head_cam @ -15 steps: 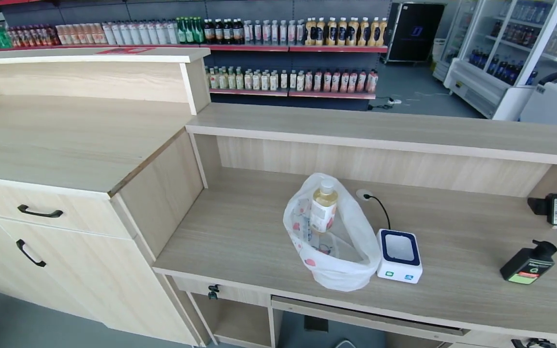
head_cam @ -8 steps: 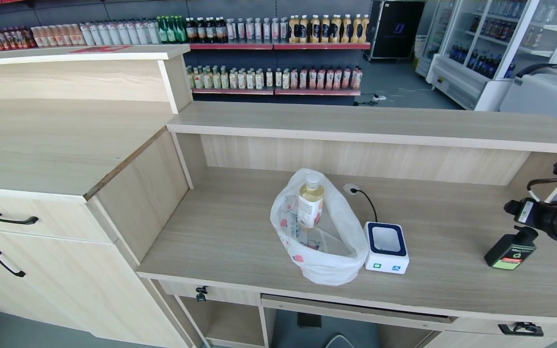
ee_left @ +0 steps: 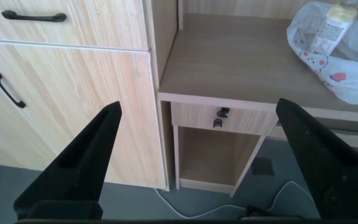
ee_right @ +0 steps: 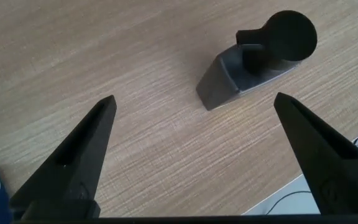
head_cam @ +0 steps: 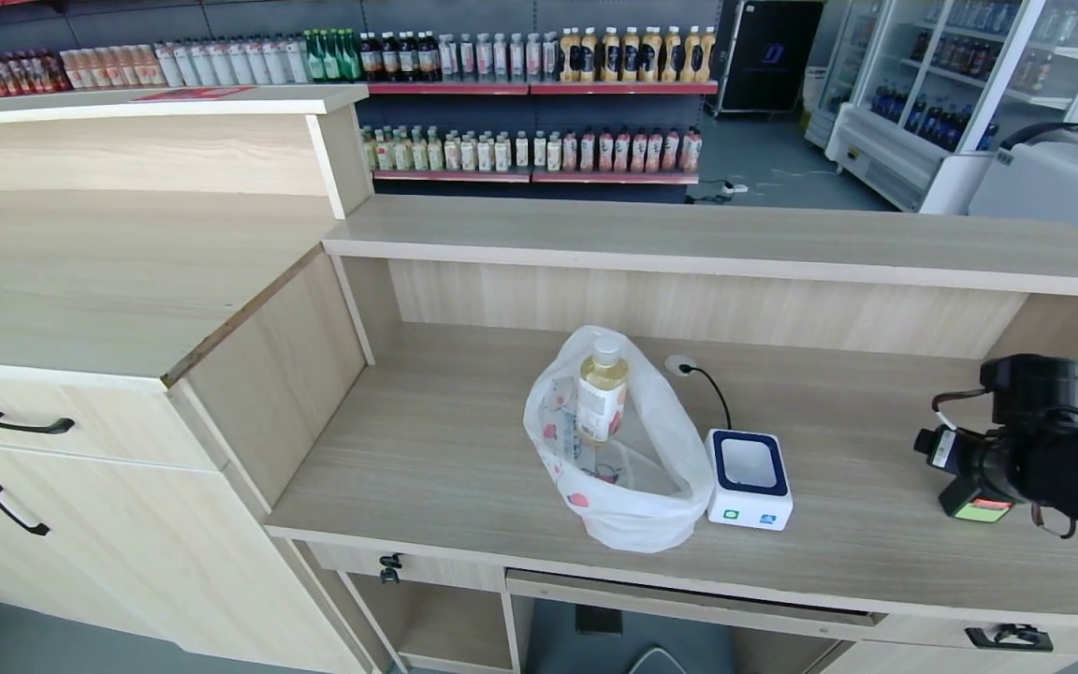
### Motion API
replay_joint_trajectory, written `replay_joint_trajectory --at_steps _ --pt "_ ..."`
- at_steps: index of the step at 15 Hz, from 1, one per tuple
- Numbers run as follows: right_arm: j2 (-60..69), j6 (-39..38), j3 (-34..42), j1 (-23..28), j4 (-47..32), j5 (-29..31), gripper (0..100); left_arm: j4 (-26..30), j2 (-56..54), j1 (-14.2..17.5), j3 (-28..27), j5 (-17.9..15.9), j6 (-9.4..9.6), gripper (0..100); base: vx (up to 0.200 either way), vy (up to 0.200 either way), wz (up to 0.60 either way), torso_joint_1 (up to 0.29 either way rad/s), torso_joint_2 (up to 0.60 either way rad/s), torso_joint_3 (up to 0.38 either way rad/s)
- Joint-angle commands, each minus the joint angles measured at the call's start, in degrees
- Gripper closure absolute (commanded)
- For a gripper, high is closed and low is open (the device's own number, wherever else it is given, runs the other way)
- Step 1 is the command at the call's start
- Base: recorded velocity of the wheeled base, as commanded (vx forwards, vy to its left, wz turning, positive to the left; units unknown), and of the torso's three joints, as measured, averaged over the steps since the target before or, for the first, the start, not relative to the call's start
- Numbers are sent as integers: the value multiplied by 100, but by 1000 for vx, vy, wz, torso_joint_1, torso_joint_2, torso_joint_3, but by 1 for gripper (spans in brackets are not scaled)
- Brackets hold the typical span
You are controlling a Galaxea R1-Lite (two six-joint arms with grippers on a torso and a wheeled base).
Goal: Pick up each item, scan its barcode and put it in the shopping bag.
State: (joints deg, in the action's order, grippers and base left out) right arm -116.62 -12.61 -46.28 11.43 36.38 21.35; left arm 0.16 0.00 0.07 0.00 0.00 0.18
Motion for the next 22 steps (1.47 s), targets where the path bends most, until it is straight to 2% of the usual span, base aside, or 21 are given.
replay_joint_trajectory --at_steps 1,6,10,14,19,21,22 --pt "-195 -23 -22 -36 27 89 0 2 9 1 0 0 -1 0 0 0 0 0 0 0" --pt "-617 -489 -39 -150 282 195 0 2 9 1 0 0 -1 0 0 0 0 0 0 0" --pt "-986 -532 -75 -159 774 195 0 2 9 1 0 0 -1 0 0 0 0 0 0 0" --pt "-1294 -612 -277 -221 871 195 0 2 9 1 0 0 -1 0 0 0 0 0 0 0" --pt "-1496 -585 -417 -238 1082 282 0 2 9 1 0 0 -1 0 0 0 0 0 0 0" --pt "-1417 -489 -189 -247 1038 493 0 2 9 1 0 0 -1 0 0 0 0 0 0 0" --pt "-1250 -146 40 -247 1064 608 0 2 9 1 0 0 -1 0 0 0 0 0 0 0"
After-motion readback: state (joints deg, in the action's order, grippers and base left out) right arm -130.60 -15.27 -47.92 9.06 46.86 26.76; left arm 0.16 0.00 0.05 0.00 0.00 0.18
